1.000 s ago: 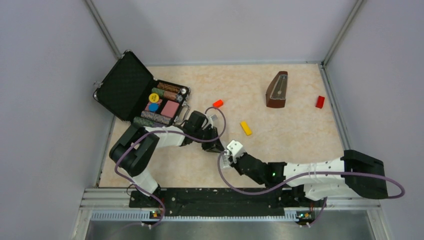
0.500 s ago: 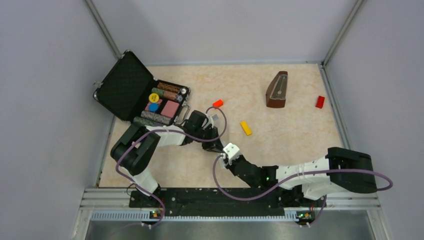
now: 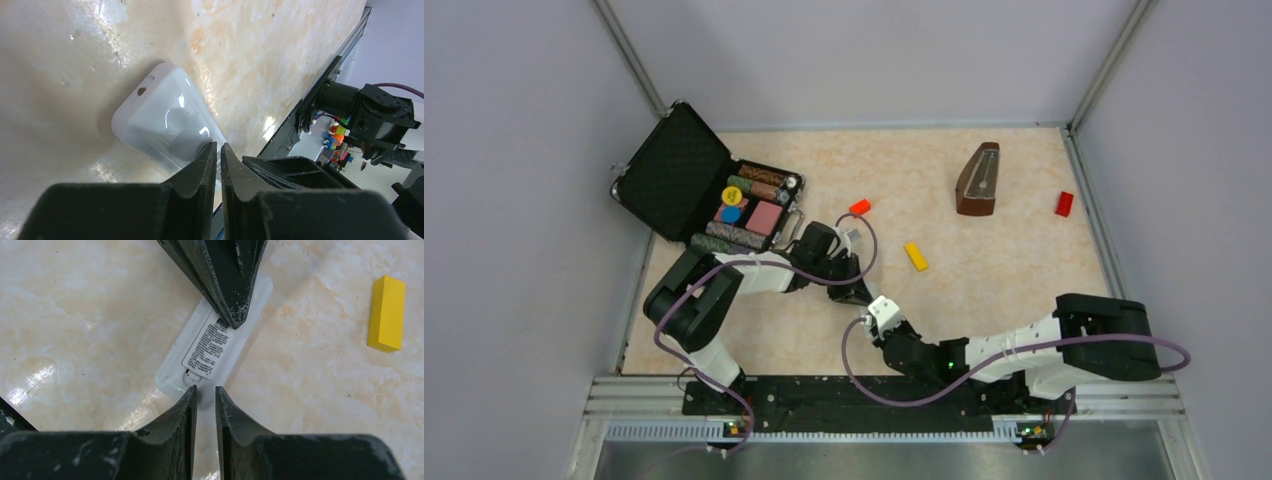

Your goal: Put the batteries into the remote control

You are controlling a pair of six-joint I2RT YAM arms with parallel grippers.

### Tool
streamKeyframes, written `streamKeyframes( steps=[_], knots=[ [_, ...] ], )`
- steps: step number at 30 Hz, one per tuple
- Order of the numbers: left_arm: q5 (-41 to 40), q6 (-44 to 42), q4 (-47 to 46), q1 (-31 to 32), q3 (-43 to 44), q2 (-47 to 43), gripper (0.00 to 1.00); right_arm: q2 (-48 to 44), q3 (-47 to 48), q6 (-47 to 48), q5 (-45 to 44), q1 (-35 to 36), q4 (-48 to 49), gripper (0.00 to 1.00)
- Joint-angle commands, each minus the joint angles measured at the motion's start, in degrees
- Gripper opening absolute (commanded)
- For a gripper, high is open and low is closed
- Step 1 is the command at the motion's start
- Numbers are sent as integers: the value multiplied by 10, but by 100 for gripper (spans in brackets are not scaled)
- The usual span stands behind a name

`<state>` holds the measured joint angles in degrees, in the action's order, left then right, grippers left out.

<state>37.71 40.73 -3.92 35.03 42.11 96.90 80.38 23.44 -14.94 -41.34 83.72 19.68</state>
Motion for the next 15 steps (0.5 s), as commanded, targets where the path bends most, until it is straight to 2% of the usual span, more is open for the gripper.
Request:
streamKeyframes(
  steps=[1,15],
  knots=[
    [-143,-52,47,6,-31,36,15,11,22,-31,-26,6,3,19],
    [-142,-54,46,6,-31,39,15,37,43,-77,-26,-4,-29,18]
  ],
)
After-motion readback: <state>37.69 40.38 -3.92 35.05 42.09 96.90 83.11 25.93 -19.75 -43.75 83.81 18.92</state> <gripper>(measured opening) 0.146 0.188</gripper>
